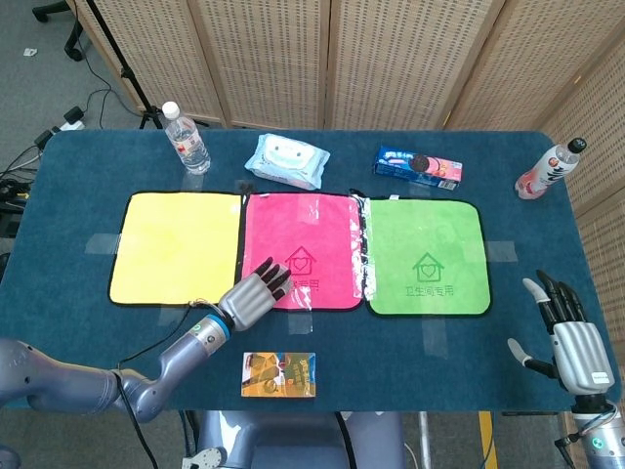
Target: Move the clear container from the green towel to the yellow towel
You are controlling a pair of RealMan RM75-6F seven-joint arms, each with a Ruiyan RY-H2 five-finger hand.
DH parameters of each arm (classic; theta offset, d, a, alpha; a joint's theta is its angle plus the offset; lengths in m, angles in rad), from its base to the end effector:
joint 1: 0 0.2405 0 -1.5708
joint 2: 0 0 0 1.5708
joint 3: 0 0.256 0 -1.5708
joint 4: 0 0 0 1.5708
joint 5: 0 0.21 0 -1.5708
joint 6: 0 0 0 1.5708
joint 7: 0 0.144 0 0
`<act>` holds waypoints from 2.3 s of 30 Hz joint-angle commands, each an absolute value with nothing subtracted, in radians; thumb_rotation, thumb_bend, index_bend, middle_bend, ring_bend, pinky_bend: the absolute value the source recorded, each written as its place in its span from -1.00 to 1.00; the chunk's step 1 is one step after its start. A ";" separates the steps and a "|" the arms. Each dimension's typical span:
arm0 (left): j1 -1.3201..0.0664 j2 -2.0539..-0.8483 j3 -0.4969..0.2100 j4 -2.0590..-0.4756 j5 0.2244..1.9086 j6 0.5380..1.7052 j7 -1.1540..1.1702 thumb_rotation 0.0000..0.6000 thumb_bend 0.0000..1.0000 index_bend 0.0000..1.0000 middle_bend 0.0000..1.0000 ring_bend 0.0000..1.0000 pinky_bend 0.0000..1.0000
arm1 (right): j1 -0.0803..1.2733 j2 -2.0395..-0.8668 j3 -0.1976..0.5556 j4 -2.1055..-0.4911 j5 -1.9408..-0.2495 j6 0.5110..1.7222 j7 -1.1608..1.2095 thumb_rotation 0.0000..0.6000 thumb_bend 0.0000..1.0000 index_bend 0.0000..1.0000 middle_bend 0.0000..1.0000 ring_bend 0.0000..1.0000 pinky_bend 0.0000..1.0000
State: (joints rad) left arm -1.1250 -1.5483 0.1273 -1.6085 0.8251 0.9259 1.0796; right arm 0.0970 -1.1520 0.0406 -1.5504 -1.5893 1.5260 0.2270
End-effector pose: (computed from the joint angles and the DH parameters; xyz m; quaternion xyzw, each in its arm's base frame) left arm -0.1008 0.3172 -0.0598 -0.9155 -0.0362 -0.1371 0.3766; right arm -0.3048 -0.1829 0.1531 0.5774 -0.4151 0.4713 0.5218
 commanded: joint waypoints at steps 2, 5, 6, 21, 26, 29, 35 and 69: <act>-1.116 -1.534 0.136 -1.604 0.830 0.930 1.072 1.00 -0.06 -1.00 -1.00 -1.00 -0.99 | 0.098 -1.155 0.039 -1.550 -1.593 1.523 0.221 1.00 -0.38 -0.78 -0.99 -1.00 -0.90; -1.109 -1.522 0.140 -1.603 0.840 0.933 1.063 1.00 -0.06 -1.00 -1.00 -1.00 -0.99 | 0.099 -1.158 0.039 -1.550 -1.592 1.521 0.216 1.00 -0.38 -0.78 -0.99 -1.00 -0.90; -1.106 -1.518 0.142 -1.602 0.842 0.933 1.061 1.00 -0.06 -1.00 -1.00 -1.00 -0.99 | 0.099 -1.158 0.039 -1.550 -1.593 1.522 0.215 1.00 -0.38 -0.78 -0.99 -1.00 -0.90; -1.079 -1.484 0.159 -1.594 0.856 0.934 1.045 1.00 -0.06 -1.00 -1.00 -1.00 -0.99 | 0.097 -1.158 0.040 -1.550 -1.592 1.524 0.215 1.00 -0.38 -0.78 -0.99 -1.00 -0.90; -1.067 -1.478 0.165 -1.585 0.859 0.930 1.035 1.00 -0.06 -1.00 -1.00 -1.00 -0.99 | 0.097 -1.159 0.038 -1.551 -1.592 1.520 0.211 1.00 -0.38 -0.78 -0.99 -1.00 -0.90; -1.061 -1.470 0.166 -1.583 0.867 0.929 1.028 1.00 -0.06 -1.00 -1.00 -1.00 -0.99 | 0.098 -1.161 0.039 -1.550 -1.592 1.519 0.210 1.00 -0.38 -0.78 -0.99 -1.00 -0.90; -1.045 -1.439 0.180 -1.592 0.886 0.937 1.026 1.00 -0.06 -1.00 -1.00 -1.00 -0.99 | 0.097 -1.161 0.040 -1.549 -1.592 1.522 0.210 1.00 -0.37 -0.78 -0.99 -1.00 -0.90; -1.002 -1.415 0.178 -1.577 0.914 0.923 1.039 1.00 -0.06 -1.00 -1.00 -1.00 -0.99 | 0.092 -1.165 0.045 -1.540 -1.604 1.548 0.225 1.00 -0.38 -0.78 -0.99 -1.00 -0.90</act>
State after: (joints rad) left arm -1.0022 -1.4153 0.1774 -1.5762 0.9138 0.9224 1.0391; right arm 0.0919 -1.1653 0.0454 -1.5401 -1.6042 1.5473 0.2256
